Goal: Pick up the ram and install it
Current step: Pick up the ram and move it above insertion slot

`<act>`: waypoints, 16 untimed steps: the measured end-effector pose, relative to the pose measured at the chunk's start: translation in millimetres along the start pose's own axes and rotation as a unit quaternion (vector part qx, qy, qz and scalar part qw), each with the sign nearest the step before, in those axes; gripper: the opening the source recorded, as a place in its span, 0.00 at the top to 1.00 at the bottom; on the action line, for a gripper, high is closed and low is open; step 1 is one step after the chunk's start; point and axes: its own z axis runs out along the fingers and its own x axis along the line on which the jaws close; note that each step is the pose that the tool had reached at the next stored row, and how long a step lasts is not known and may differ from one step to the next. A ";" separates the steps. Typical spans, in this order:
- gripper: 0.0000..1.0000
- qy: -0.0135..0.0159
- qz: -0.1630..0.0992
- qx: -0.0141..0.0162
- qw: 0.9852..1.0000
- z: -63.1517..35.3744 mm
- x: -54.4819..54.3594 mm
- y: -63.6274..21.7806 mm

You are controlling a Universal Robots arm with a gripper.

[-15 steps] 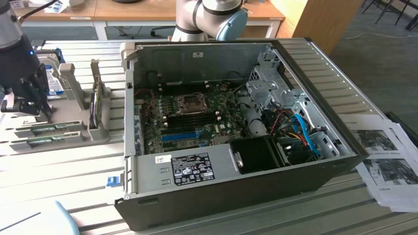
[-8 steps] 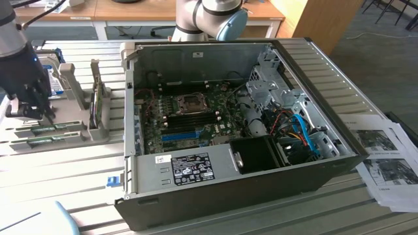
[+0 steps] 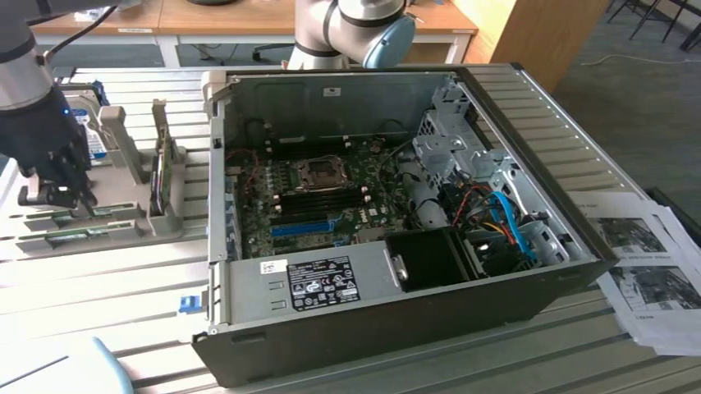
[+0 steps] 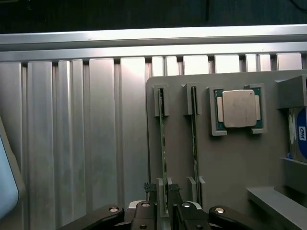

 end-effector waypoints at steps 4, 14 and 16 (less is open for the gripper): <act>0.77 0.000 -0.001 0.000 1.000 6.5 -0.1 -0.2; 0.77 0.000 -0.002 0.000 1.000 21.5 -0.3 -0.6; 0.77 0.000 -0.003 0.000 1.000 23.7 -0.3 -0.7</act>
